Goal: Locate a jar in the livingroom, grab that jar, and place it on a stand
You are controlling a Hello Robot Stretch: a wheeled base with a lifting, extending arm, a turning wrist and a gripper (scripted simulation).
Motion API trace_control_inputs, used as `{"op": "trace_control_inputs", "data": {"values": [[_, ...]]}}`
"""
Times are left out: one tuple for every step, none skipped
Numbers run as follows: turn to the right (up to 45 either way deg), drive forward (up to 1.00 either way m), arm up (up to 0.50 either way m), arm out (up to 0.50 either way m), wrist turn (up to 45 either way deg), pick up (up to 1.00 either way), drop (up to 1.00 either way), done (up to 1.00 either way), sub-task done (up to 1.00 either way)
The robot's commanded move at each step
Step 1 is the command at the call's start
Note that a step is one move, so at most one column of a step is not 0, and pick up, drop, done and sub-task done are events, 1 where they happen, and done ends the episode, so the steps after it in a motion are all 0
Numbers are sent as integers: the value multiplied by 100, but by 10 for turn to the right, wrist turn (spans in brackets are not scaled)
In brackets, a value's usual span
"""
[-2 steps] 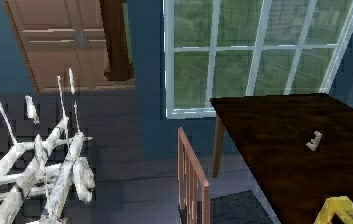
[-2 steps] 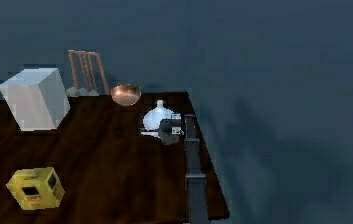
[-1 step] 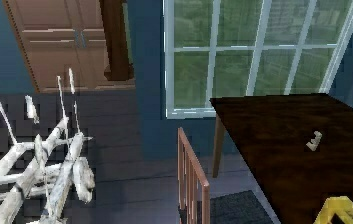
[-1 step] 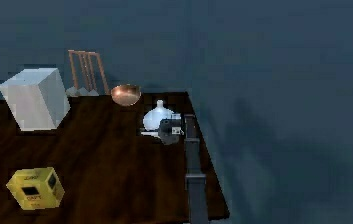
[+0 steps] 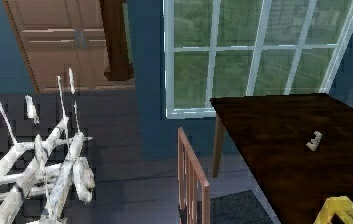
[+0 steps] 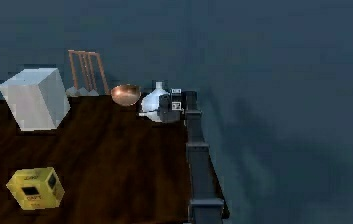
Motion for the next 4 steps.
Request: {"op": "trace_control_inputs", "data": {"values": [[0,0,16,0,0,0,0,0,0],[0,0,0,0,-450,0,0,0,0],[0,0,0,0,-450,0,0,0,0],[0,0,0,0,-150,0,0,0,0]]}}
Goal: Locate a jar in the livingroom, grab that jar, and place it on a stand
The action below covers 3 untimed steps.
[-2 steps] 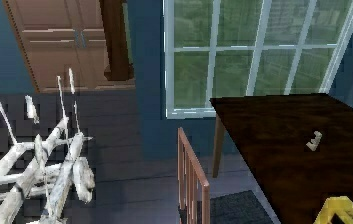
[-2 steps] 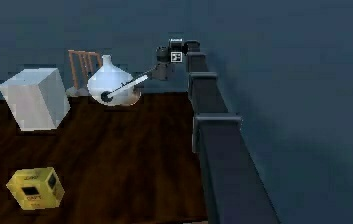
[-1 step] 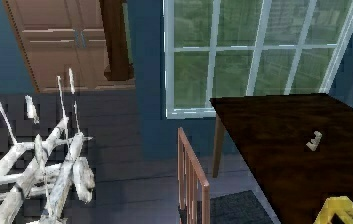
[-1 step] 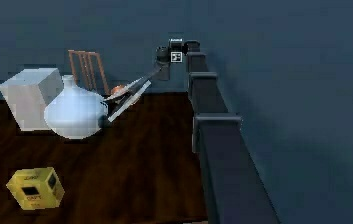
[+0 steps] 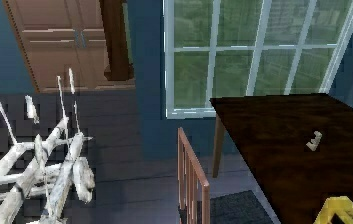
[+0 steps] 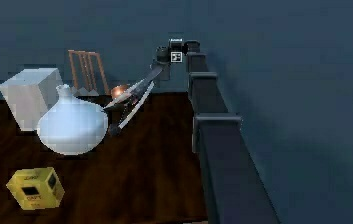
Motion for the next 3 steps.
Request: {"op": "trace_control_inputs", "data": {"values": [[0,0,0,-48,0,0,0,0,0],[-450,0,0,0,0,0,0,0,0],[-390,0,0,0,0,0,0,0,0]]}}
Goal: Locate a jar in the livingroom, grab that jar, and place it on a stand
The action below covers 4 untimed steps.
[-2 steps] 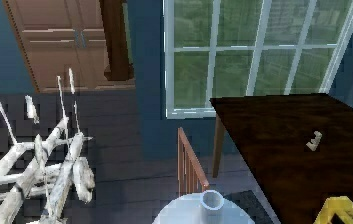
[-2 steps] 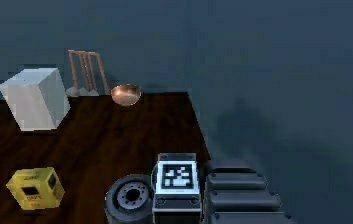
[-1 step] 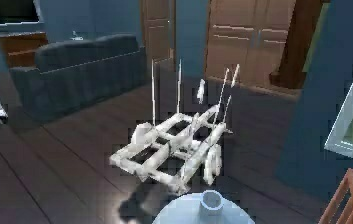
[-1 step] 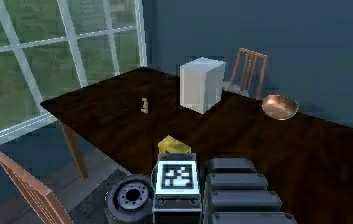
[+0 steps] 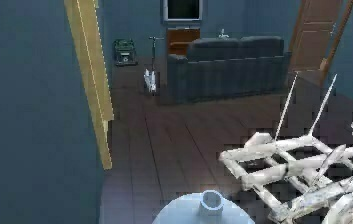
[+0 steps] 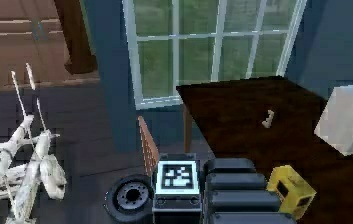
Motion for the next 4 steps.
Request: {"op": "trace_control_inputs", "data": {"values": [[0,100,0,0,0,0,0,0,0],[-60,0,0,0,0,0,0,0,0],[0,50,0,0,0,0,0,0,0],[-360,0,0,0,0,0,0,0,0]]}}
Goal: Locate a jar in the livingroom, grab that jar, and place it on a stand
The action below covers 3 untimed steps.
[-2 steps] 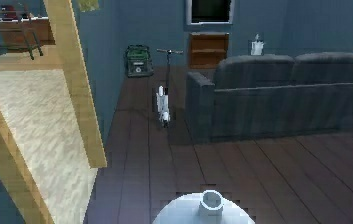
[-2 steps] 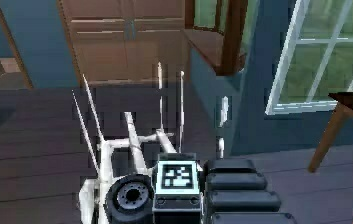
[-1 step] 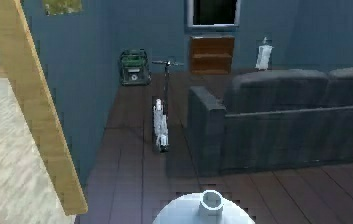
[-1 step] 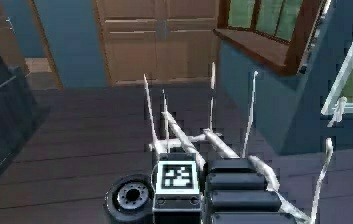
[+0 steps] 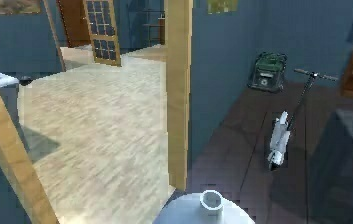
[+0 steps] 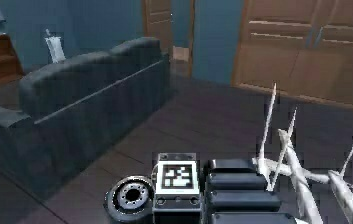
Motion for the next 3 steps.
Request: {"op": "trace_control_inputs", "data": {"values": [[0,45,0,0,0,0,0,0,0],[0,45,0,0,0,0,0,0,0],[-450,0,0,0,0,0,0,0,0]]}}
